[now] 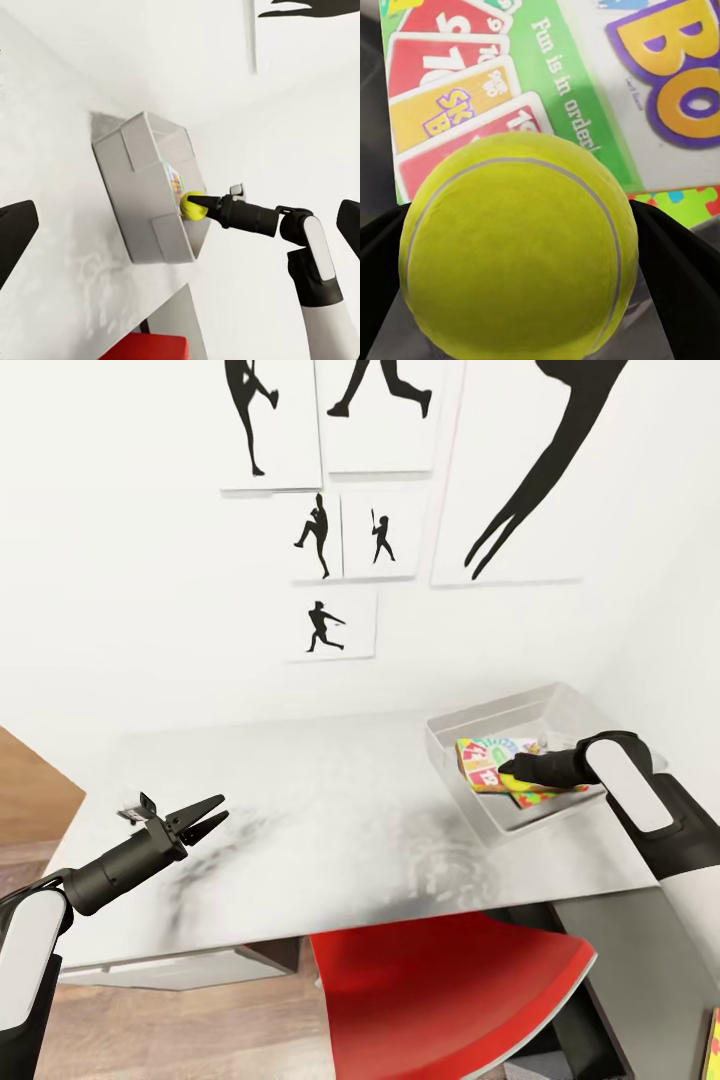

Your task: Put all the toys in the child's room - the three board games (two on the bed and one on the table), the two jigsaw puzzles on the table, and the tennis ball on the table - inside the toy box on the table in the child's room.

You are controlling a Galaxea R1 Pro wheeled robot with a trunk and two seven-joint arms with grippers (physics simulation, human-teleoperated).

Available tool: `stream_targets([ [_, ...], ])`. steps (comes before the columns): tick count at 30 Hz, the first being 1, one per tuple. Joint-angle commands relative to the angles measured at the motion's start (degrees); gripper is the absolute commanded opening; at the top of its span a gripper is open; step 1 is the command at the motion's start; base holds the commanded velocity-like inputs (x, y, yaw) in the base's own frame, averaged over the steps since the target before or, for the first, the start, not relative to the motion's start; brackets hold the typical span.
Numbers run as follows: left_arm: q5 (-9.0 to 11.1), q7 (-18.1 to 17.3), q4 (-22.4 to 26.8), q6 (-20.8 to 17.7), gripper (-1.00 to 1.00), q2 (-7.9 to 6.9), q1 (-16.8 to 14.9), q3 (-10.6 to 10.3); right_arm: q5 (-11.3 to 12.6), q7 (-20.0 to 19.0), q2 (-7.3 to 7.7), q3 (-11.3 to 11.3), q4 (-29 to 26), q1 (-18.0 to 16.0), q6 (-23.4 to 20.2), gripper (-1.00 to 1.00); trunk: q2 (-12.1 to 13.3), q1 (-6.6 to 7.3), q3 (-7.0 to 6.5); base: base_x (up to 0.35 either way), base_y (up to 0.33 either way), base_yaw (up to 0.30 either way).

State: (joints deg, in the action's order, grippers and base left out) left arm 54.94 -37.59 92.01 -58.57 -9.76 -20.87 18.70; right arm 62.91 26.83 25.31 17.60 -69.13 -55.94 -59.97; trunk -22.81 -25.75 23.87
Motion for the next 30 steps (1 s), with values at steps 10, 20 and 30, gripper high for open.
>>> stream_targets([
  [10, -0.2, -0.3, 0.0, -0.3, 1.0, -0.06, 0.0, 0.1, 0.5, 0.6, 0.0, 0.4, -0.1, 0.6, 0.0, -1.0, -0.1, -0.03, 0.81, 0.0, 0.0, 0.004],
  [20, -0.2, -0.3, 0.0, -0.3, 1.0, -0.15, 0.0, 0.1, 0.5, 0.6, -0.11, 0.5, -0.2, 0.7, 0.0, -1.0, -0.1, -0.03, 0.89, 0.0, 0.0, 0.001],
  [30, -0.2, -0.4, 0.0, -0.3, 1.0, -0.17, 0.0, 0.1, 0.6, 0.7, -0.28, 0.2, -0.2, 0.5, 0.0, -1.0, -0.1, -0.03, 0.9, 0.0, 0.0, 0.0],
])
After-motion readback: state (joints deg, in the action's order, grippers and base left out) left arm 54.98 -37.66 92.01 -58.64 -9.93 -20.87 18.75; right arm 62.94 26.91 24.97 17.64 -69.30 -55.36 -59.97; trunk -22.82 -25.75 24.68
